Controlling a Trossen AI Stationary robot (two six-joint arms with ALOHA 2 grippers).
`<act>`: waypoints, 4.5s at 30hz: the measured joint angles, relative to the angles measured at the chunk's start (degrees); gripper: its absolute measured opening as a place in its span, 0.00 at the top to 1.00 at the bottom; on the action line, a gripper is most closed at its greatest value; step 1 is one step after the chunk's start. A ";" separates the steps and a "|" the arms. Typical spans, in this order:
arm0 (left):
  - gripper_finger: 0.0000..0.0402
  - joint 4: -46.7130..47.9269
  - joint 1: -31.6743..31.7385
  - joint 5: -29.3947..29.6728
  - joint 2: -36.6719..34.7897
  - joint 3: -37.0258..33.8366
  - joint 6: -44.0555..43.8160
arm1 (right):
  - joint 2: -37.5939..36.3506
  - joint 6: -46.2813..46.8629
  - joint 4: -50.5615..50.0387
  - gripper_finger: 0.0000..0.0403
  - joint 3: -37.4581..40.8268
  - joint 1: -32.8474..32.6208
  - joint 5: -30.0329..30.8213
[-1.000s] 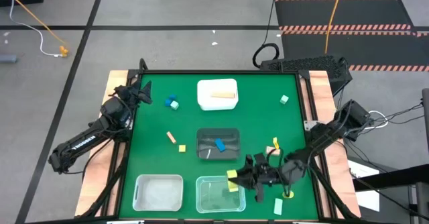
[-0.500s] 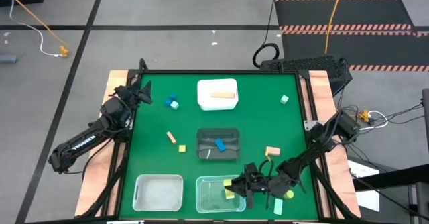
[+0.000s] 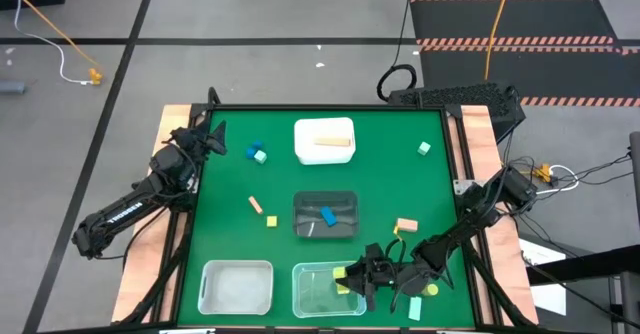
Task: Sort & place blocks by color
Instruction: Put the top right green block into the transparent bin, then put the top right light blue block into the gray bin
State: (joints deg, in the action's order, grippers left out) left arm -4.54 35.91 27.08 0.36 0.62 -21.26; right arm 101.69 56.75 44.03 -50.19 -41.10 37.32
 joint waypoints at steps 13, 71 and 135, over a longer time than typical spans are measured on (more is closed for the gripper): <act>0.13 0.02 0.00 0.00 0.00 0.00 0.00 | 0.00 -2.40 2.04 0.44 0.00 0.13 -6.42; 0.13 0.02 -0.01 -0.01 0.00 0.00 0.00 | -33.48 13.69 -90.56 0.45 0.07 11.17 -18.15; 0.12 0.01 0.01 0.00 0.00 0.00 0.00 | -33.35 21.01 -72.93 0.46 19.61 83.63 -17.79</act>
State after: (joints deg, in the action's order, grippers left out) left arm -4.53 35.92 27.08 0.36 0.62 -21.26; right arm 68.34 77.77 -28.90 -30.58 42.53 19.53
